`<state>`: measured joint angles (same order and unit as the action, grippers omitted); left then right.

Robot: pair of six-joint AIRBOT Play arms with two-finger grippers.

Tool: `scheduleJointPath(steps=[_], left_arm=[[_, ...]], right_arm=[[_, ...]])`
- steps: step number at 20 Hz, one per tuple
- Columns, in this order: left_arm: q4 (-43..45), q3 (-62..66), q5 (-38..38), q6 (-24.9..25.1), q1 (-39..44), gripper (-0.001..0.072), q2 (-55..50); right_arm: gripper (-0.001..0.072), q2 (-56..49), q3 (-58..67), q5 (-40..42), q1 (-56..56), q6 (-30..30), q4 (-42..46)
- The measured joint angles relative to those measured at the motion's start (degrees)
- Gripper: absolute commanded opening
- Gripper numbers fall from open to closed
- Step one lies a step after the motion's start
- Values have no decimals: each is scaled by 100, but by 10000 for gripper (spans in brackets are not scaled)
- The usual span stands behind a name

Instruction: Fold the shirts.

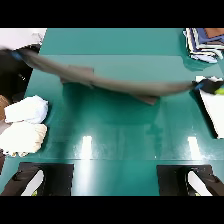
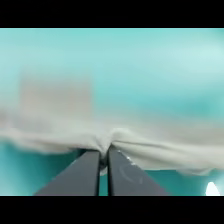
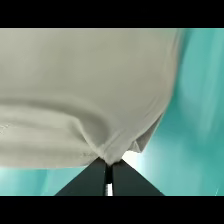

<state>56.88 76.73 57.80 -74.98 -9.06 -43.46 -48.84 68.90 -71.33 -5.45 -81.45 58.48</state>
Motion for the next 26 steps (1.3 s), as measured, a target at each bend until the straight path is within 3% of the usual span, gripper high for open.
scheduleJointPath(steps=[7,13,19,26], left_arm=[[-70,3021,-142,-109,0,27,332],[-68,3779,44,-313,2,28,20],[-214,2841,793,-514,76,29,-1154],[28,1298,986,-289,555,29,-3268]], right_arm=[[14,531,3246,-164,-1294,15,-31],[13,-151,4671,-1071,-1902,-70,-61],[13,-1331,3945,-1926,-1764,-179,-20],[13,-3305,2675,-1982,-575,-190,691]])
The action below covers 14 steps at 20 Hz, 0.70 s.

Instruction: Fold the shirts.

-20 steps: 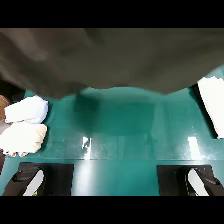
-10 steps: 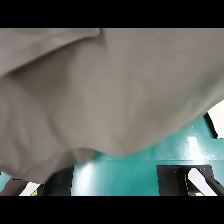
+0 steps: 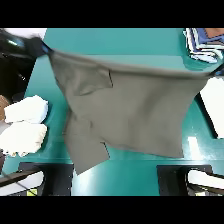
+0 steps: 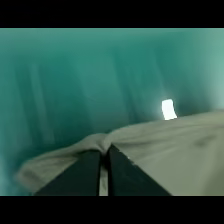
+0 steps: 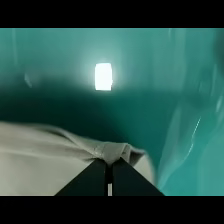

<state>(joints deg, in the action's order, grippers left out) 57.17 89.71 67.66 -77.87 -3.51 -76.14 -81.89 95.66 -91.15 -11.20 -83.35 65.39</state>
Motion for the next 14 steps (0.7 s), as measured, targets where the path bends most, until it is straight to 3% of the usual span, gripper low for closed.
scheduleJointPath(steps=[4,9,14], left_arm=[[87,-109,-763,59,66,29,-1152],[87,223,-1709,83,87,29,-1755],[188,544,-1346,125,-42,28,-1873]], right_arm=[[13,-1128,39,815,420,-2,-15],[13,-2048,1123,1556,717,0,-146],[13,-2199,1766,1423,833,4,129]])
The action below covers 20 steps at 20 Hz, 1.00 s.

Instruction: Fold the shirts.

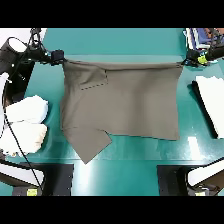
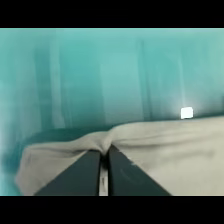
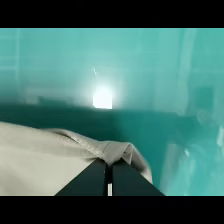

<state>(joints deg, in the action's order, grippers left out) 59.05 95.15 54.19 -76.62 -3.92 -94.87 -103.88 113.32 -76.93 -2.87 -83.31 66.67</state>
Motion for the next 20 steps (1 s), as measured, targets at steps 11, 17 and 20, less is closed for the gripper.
scheduleJointPath(steps=[11,17,20], left_arm=[[544,-1294,1475,-256,-140,520,-28],[894,-1580,1808,-455,-146,501,555],[1252,-2247,2013,-544,-149,501,1375]], right_arm=[[375,789,-2343,-37,415,87,514],[376,1554,-2933,-203,310,94,509],[376,2081,-2994,-490,256,94,494]])
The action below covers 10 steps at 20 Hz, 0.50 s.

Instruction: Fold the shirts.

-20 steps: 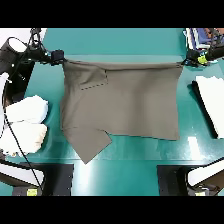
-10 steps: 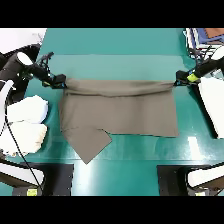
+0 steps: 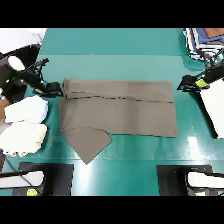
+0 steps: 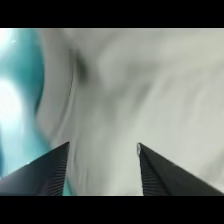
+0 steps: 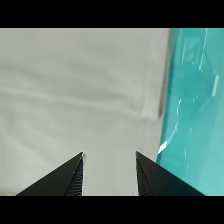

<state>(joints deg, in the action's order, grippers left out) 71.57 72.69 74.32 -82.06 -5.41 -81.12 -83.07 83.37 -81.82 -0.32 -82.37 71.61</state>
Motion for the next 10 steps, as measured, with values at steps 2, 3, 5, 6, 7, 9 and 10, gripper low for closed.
scheduleJointPath(steps=[2,3,5,6,7,9,10], left_arm=[[111,-876,52,-144,0,502,732],[133,-1344,50,-225,0,502,1086],[125,-2310,48,-389,0,501,1794],[52,-2780,31,-459,0,502,2111],[-48,-3171,7,-511,0,502,2374],[-345,-3858,-76,-575,0,502,2761],[-518,-4118,-162,-586,0,502,2874]], right_arm=[[376,323,-20,-92,20,-2,9],[376,452,-26,-109,57,0,2],[376,636,-33,-92,138,-2,0],[376,695,-35,-70,179,-2,0],[376,734,-35,-63,210,-2,-4],[376,782,-35,-37,243,-2,-2],[376,802,-37,-39,256,-2,-7]])
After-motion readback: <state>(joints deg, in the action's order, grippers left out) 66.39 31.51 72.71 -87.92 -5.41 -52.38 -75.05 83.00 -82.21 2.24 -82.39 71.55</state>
